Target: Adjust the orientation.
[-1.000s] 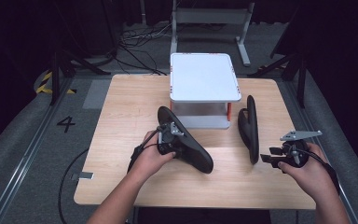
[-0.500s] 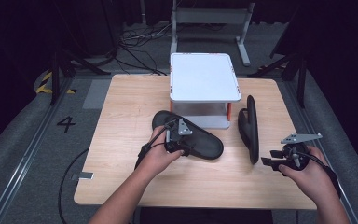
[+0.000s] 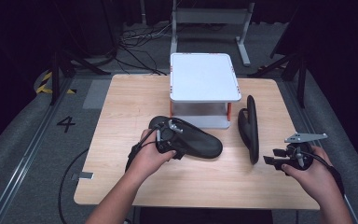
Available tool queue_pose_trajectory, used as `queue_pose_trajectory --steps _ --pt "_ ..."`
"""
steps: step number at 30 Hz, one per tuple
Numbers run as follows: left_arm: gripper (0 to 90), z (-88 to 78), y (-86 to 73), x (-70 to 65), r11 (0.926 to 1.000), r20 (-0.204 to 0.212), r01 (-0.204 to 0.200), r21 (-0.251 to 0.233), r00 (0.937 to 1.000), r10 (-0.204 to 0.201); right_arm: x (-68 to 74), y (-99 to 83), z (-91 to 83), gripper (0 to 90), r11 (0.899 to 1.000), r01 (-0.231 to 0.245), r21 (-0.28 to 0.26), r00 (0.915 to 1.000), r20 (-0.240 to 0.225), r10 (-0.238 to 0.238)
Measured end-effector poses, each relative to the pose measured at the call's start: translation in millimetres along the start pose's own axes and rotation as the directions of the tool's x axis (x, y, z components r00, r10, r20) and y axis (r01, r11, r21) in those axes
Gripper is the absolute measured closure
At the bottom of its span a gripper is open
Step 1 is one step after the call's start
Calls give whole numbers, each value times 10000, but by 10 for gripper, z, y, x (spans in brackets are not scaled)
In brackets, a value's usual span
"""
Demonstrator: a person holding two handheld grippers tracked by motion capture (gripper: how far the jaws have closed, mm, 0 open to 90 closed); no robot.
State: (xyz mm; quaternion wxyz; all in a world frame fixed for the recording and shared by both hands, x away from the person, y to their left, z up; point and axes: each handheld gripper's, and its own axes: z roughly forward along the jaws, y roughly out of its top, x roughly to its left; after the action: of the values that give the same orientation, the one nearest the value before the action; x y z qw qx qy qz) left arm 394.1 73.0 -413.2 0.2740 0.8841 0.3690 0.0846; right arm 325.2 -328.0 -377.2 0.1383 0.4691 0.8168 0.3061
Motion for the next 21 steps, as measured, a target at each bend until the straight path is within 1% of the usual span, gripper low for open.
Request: queue_pose_trajectory --steps 1,2,3,4,6,8,9,11,12,13,14,15,17,18,19,20,21 --pt "281 0 0 0 10000 0 0 0 10000 0 0 0 0 482 10000 0 0 10000 0 0" --pt "281 28 -6 12 9999 -61 163 -51 9998 -163 8 9 20 479 10000 76 14 10000 -18 -76" --pt "268 56 -12 23 9994 -12 334 -39 9994 -334 21 15 35 475 9999 91 61 10000 -18 -91" --pt "262 80 -17 21 9983 81 586 -58 9982 -586 39 23 54 470 9998 177 76 9998 -43 -176" --pt "245 125 -18 24 9970 229 771 -33 9968 -770 75 35 77 461 9995 299 53 9995 -64 -299" --pt "242 178 -19 17 9978 215 665 26 9976 -665 107 47 87 461 9989 455 -59 9989 -76 -455" --pt "242 198 -16 11 9983 236 585 -35 9980 -584 135 57 94 459 9986 515 -134 9986 -100 -516" --pt "238 220 -7 -8 9976 338 659 -194 9973 -653 187 74 118 457 9977 666 -141 9976 -187 -669" --pt "232 229 -3 -17 9962 457 811 -328 9958 -795 207 80 130 456 9975 701 -125 9972 -240 -704" --pt "201 249 -4 -24 9897 671 1370 -403 9887 -1342 258 95 169 455 9961 874 -89 9957 -301 -876" --pt "205 249 -4 -24 9897 671 1370 -403 9887 -1342 258 95 169 455 9961 874 -89 9957 -301 -876" --pt "205 263 -6 -21 9888 781 1442 -373 9869 -1410 286 104 188 455 9953 968 -88 9947 -329 -970" --pt "208 283 -16 -20 9901 760 1399 -148 9875 -1384 368 142 229 452 9929 1167 -218 9919 -474 -1176" --pt "211 283 -18 -16 9914 634 1297 -166 9897 -1284 416 162 258 448 9912 1301 -234 9896 -591 -1313" --pt "222 273 -18 -13 9929 483 1185 -109 9918 -1179 491 193 313 441 9878 1547 -205 9847 -784 -1558" --pt "223 260 -23 -15 9939 345 1094 -99 9934 -1090 540 221 361 437 9855 1685 -197 9810 -944 -1696" --pt "225 260 -23 -15 9939 345 1094 -99 9934 -1090 540 221 361 437 9855 1685 -197 9810 -944 -1696"
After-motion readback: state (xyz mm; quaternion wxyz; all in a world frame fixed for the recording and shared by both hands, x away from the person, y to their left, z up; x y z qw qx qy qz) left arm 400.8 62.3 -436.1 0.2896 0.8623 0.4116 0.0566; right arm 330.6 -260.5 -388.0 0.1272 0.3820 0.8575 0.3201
